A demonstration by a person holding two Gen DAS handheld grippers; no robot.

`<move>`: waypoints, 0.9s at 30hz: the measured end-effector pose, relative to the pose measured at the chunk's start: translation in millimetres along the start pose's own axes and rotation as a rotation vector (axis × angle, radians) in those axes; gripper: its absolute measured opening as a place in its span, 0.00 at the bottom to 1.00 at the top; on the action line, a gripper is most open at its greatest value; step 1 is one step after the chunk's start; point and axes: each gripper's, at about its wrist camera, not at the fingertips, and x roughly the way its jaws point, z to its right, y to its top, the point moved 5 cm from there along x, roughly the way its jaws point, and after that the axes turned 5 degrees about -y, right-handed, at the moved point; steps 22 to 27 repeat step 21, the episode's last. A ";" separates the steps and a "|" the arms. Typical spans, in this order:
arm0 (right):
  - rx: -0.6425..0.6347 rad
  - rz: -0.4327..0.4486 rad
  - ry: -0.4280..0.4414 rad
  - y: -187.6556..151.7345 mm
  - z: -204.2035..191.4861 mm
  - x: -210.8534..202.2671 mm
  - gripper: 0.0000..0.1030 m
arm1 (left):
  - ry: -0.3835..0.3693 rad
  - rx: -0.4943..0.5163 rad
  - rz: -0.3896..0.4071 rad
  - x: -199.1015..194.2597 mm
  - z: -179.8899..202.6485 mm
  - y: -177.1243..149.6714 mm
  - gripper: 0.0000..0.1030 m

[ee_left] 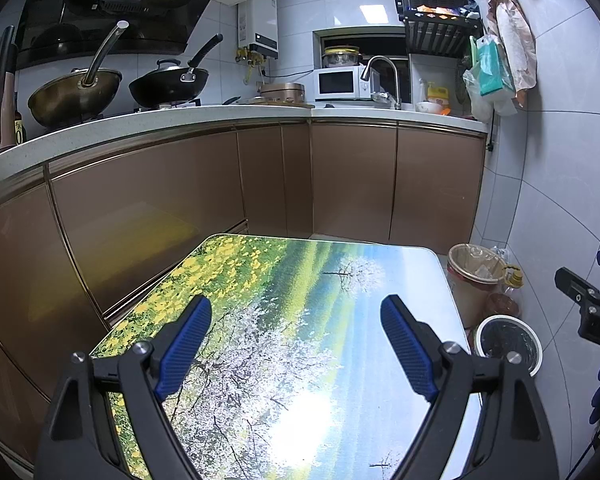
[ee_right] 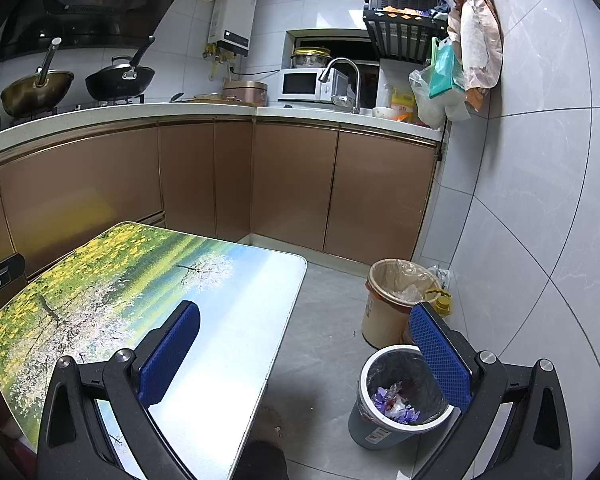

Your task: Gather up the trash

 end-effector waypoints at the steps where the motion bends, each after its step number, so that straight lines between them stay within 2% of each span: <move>1: 0.000 0.000 0.001 0.0 0.0 0.0 1.00 | 0.000 0.001 0.000 0.0 0.0 -0.1 0.83; 27: -0.006 -0.002 -0.002 0.4 4.3 -0.7 1.00 | 0.001 -0.002 -0.004 2.4 -2.3 -2.3 0.83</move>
